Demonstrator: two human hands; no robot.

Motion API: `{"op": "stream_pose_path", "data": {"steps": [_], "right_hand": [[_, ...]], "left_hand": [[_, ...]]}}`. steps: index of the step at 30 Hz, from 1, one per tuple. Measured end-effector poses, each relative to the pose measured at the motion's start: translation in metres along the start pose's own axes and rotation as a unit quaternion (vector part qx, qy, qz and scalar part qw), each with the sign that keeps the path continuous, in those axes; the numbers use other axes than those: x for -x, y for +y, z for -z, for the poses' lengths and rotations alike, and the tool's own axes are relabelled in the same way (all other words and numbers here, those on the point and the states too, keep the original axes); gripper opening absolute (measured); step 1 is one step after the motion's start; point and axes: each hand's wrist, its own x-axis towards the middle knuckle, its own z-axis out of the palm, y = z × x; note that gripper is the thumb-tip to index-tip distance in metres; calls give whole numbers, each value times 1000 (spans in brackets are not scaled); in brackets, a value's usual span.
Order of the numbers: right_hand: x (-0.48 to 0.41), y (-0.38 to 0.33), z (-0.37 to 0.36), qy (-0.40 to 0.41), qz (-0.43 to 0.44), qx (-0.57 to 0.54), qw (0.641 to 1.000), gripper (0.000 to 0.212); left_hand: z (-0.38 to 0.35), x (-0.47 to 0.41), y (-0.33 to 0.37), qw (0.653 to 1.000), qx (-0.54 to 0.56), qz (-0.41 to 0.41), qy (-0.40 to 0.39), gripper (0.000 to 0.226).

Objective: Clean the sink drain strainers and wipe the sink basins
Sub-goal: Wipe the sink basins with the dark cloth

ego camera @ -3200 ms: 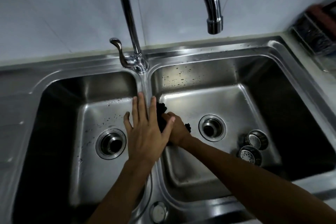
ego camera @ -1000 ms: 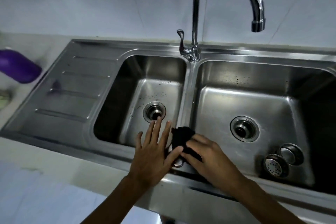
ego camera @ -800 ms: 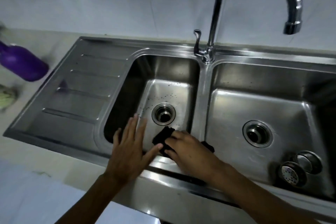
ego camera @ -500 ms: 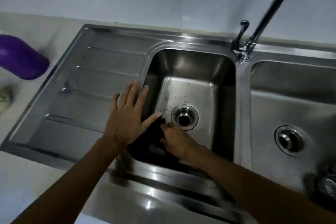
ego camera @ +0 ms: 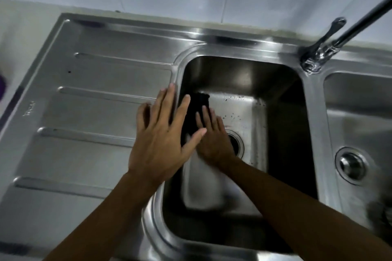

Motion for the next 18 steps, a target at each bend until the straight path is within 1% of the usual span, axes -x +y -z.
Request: {"op": "stream_pose_path", "data": {"steps": [2, 4, 6, 7, 8, 10, 11, 12, 13, 14, 15, 16, 17, 18], "right_hand": [[-17, 27, 7, 16, -65, 23, 998, 71], [-14, 53, 13, -9, -158, 30, 987, 70], [12, 71, 23, -41, -256, 13, 966, 70], [31, 75, 26, -66, -284, 24, 956, 71], [50, 75, 29, -100, -292, 44, 950, 74], [90, 60, 32, -196, -269, 90, 939, 80], [111, 50, 32, -241, -251, 103, 932, 79], [128, 41, 33, -284, -213, 120, 927, 75], [143, 34, 33, -317, -151, 133, 927, 71], [152, 30, 32, -323, -74, 133, 934, 69], [153, 31, 32, -304, 19, 124, 944, 68], [151, 32, 32, -267, 123, 115, 949, 68], [147, 31, 30, -223, 220, 116, 943, 66], [140, 27, 26, -188, 284, 116, 933, 64]], "left_hand": [[0, 1, 0, 1000, -3, -4, 0, 79], [1, 2, 0, 1000, -14, -3, 6, 79], [2, 0, 1, 1000, -20, -7, 5, 79], [2, 0, 1, 1000, -19, -7, 4, 79], [2, 0, 2, 1000, -18, -6, 3, 79], [3, 0, 2, 1000, -20, -4, -4, 79], [3, 0, 2, 1000, -21, -5, -7, 79], [3, 1, 3, 1000, -20, -7, -9, 79], [3, 2, 3, 1000, -19, -9, -10, 79], [3, 1, 2, 1000, -19, -9, -8, 79], [3, 0, 2, 1000, -20, -7, -6, 80], [3, -1, 1, 1000, -20, -6, -6, 80], [3, -1, 1, 1000, -17, -6, -5, 79], [3, 0, 1, 1000, -15, -6, 0, 79]]}}
